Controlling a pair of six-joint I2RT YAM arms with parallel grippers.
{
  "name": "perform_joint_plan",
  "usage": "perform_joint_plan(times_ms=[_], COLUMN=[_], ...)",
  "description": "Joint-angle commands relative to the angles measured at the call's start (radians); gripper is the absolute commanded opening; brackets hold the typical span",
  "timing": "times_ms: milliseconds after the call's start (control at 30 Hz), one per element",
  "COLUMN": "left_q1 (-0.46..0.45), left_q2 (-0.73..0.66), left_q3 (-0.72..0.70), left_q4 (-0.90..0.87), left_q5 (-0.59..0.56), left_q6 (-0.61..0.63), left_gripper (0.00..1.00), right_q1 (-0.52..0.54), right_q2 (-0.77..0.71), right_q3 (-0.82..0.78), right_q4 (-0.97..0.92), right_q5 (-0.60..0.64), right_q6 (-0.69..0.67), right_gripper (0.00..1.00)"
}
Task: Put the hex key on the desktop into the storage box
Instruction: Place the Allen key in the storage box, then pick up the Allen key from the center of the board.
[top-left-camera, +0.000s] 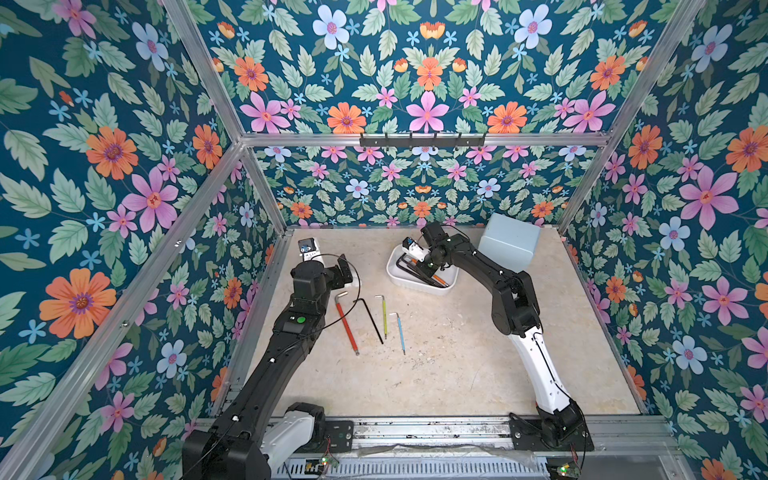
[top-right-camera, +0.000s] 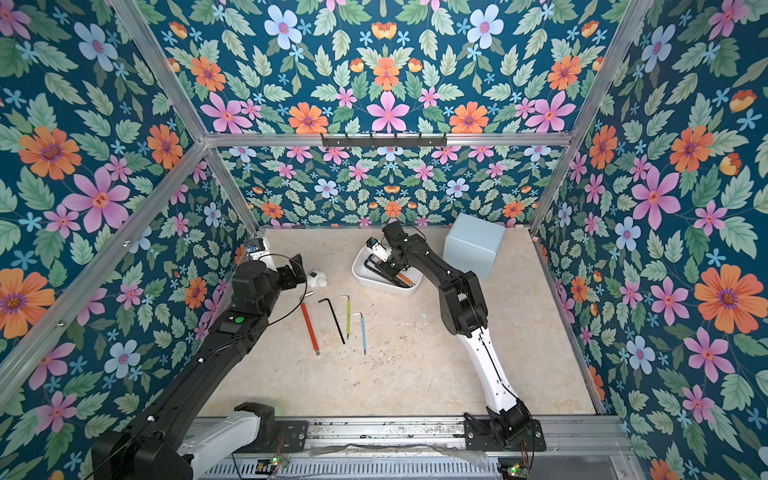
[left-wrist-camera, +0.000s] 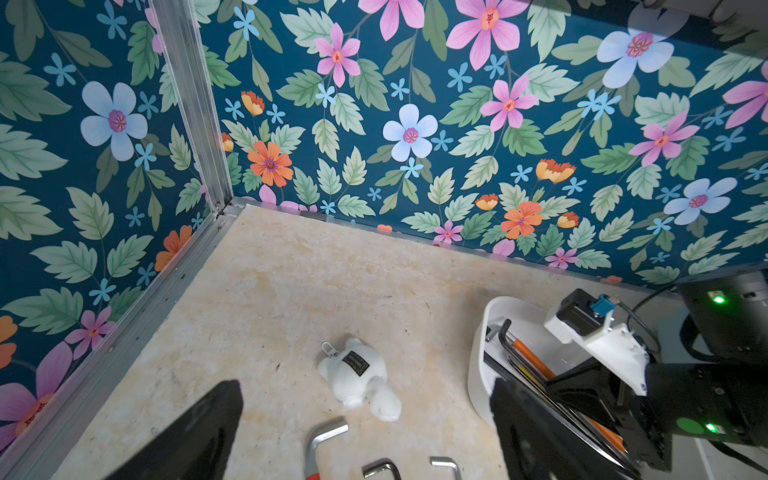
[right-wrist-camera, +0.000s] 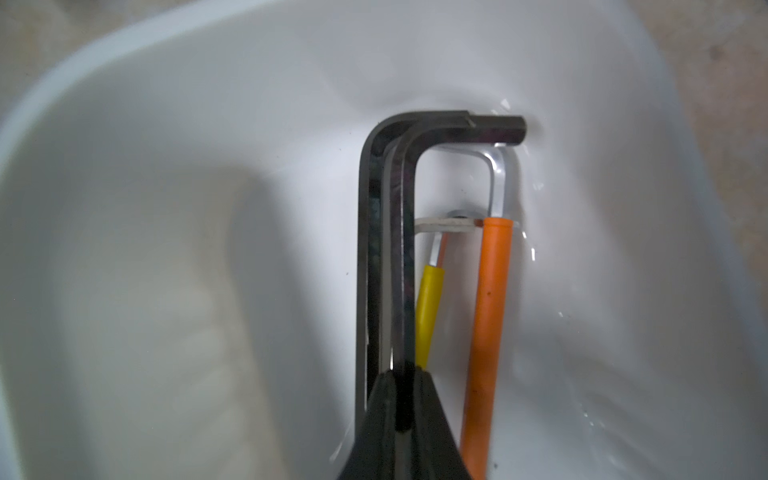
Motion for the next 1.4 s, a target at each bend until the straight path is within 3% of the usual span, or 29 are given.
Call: perform_joint_plan(times_ms=[0,200,333,467,667,900,1000,1067,1367], left_q1=[0.000,0.001,0.001,0.001,0.001,0.001,0.001,0.003,0.008], left_q2=[-0.001,-0.007,-0.008,-0.007,-0.008,0.000,-0.002,-0.006,0.015], left_q3=[0.002,0.001,0.003,0.004,0.008,0.015,0.013,0.007,0.040], left_q4=[0.021,0.019,0.018,0.018,0.009,0.011,0.015,0.022,-0.020], left_q5=[-0.014,-0.019,-0.016,-0.013,-0.016,-0.016,-0.023,-0.032,-0.040], left_q6=[0.013,0.013,0.011,0.008,0.000,-0.014,-0.027,-0.044,-0.056], left_gripper=[0.99,0.99,0.99,1.00,0.99,0.99,0.99,0.99,1.00], right_q1=[0.002,0.001,0.001,0.002,0.003,0.032,0.048,0.050,0.190], right_q2=[0.021,0.048,0.044,0.025,-0.057,-0.278,-0.405,-0.483,-0.667], right_q3=[0.022,0.035,0.037,0.036,0.004,-0.177,-0.335,-0.455,-0.735], right_q4=[-0.005,-0.006,-0.010,0.004,0.057,0.187,0.291,0.371,0.326], right_q5=[-0.014,-0.001,0.010,0.000,-0.005,0.077,0.115,0.119,0.180], right_q6=[0.025,0.048,0.060,0.095,0.168,0.242,0.326,0.462,0.734], right_gripper=[0.00,0.00,0.26,0.46,0.51,0.72,0.76,0.74,0.74])
